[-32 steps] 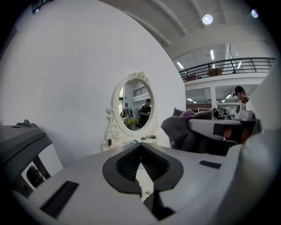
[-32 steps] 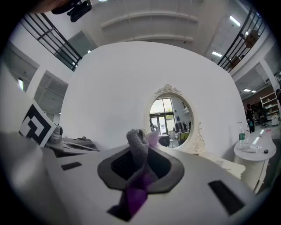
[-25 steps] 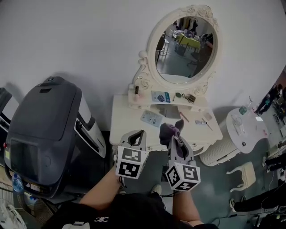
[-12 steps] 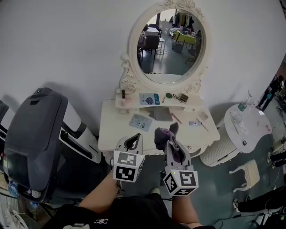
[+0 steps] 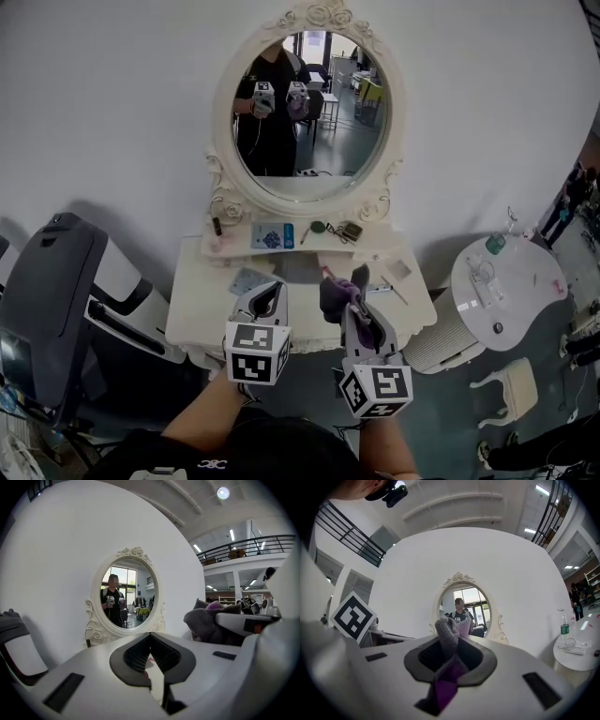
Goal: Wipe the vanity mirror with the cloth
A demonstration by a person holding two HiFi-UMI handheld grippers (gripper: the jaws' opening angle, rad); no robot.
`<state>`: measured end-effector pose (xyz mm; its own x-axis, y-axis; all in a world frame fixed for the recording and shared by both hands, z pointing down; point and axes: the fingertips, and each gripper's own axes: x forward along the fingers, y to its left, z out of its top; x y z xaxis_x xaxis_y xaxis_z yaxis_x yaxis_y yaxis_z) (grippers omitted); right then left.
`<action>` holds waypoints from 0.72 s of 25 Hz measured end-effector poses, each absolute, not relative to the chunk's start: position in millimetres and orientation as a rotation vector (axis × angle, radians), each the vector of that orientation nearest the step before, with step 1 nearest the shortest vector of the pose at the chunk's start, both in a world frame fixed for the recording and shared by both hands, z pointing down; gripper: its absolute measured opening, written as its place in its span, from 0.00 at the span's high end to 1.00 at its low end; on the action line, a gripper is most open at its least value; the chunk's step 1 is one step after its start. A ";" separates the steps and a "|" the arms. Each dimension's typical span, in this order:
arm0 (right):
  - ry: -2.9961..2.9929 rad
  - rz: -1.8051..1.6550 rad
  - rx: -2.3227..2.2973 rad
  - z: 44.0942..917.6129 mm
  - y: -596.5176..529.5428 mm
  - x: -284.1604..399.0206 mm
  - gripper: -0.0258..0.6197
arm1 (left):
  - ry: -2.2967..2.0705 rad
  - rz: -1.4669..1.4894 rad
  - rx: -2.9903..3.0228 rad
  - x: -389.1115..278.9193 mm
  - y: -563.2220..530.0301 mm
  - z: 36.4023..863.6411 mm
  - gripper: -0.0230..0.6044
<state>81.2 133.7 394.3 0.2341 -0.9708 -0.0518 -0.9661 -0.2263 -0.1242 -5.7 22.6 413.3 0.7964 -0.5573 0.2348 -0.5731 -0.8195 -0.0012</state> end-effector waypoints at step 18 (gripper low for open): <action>2.017 -0.054 -2.279 385.1 -27.7 127.6 0.88 | -1.016 0.412 2.867 36.3 -116.1 429.0 0.95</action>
<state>127.6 -27.7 385.1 0.1231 -0.9917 -0.0383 -0.9882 -0.1190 -0.0965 36.3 -116.1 429.0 0.7454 -0.6076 0.2741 -0.6270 -0.7787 -0.0211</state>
